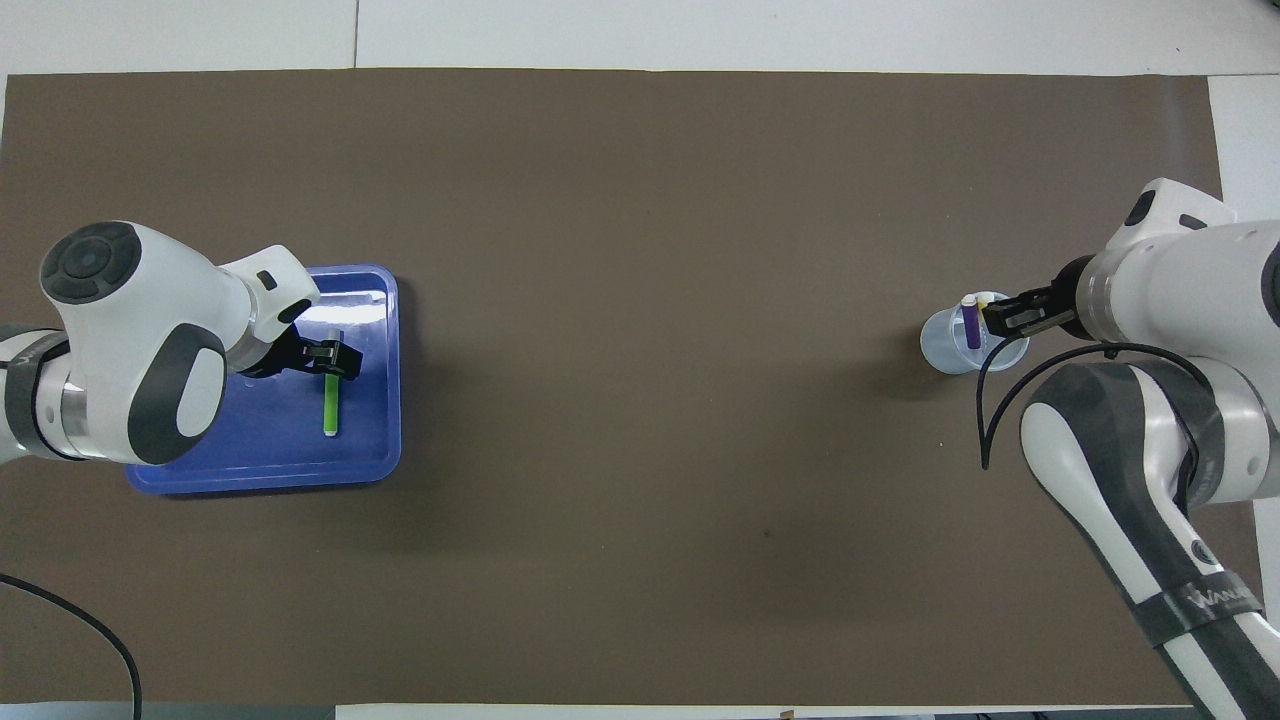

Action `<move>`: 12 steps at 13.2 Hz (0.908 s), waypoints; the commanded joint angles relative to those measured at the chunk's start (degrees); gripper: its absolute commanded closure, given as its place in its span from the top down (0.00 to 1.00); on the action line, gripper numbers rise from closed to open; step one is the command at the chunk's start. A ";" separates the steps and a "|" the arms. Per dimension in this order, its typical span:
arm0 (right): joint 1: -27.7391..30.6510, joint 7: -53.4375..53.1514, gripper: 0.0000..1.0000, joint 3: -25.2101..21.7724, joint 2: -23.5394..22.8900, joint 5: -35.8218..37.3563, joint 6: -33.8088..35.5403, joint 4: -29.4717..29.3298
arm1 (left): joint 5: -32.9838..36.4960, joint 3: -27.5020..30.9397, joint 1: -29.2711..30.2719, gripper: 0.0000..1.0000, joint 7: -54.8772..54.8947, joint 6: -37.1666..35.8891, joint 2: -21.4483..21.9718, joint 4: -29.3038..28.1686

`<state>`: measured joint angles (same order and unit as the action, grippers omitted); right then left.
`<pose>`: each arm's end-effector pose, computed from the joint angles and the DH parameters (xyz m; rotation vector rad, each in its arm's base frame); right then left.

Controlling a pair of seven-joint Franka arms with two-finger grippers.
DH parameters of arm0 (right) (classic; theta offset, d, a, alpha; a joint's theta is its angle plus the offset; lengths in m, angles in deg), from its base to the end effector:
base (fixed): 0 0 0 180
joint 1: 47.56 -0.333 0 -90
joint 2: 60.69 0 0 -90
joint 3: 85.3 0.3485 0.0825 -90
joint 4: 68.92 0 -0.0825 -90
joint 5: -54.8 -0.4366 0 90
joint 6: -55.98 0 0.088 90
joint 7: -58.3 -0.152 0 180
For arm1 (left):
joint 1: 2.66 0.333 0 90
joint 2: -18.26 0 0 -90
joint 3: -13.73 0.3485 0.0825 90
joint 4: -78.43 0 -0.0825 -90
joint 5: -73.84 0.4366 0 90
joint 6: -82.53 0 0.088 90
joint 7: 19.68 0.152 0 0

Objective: Transfer and insert pens with both arms
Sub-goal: 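Release the yellow pen in the cup while the left gripper reaches the green pen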

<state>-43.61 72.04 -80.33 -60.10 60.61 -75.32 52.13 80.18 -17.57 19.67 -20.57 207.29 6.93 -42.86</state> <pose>0.6122 0.0053 0.3996 2.9880 0.4783 0.2711 0.5889 -0.0851 0.2775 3.1145 -0.3217 -0.1662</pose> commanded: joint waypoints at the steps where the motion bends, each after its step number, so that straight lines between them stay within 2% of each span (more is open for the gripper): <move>1: 0.45 -0.91 1.00 0.57 2.39 -1.14 4.28 -1.59 | 2.80 0.36 -0.44 0.89 0.89 2.68 -1.94 -0.26; 3: 0.62 -1.18 1.00 0.57 2.75 -4.39 11.20 -5.80 | 2.80 0.36 -0.44 0.86 0.81 3.91 -3.26 -0.44; 6: 0.62 -6.17 1.00 0.39 3.36 -6.42 19.13 -10.03 | 2.80 0.44 -0.36 0.76 0.89 4.36 -3.79 -0.35; 7: 0.62 -8.10 1.00 0.31 3.28 -7.64 21.59 -11.61 | 2.80 0.44 -0.44 0.68 0.89 4.27 -3.79 -0.35; 9: 0.19 -11.62 1.00 0.30 2.32 -8.18 26.42 -15.82 | 2.89 0.44 -0.36 0.46 0.89 4.09 -3.71 -0.44; 12: -0.08 -14.97 1.00 0.48 0.03 -7.49 32.58 -21.98 | 2.89 0.44 -0.01 0.00 0.98 3.91 -3.70 -0.35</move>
<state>-43.75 59.39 -80.25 -57.30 53.48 -46.64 35.20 81.91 -17.38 19.56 -20.07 210.37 3.52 -42.50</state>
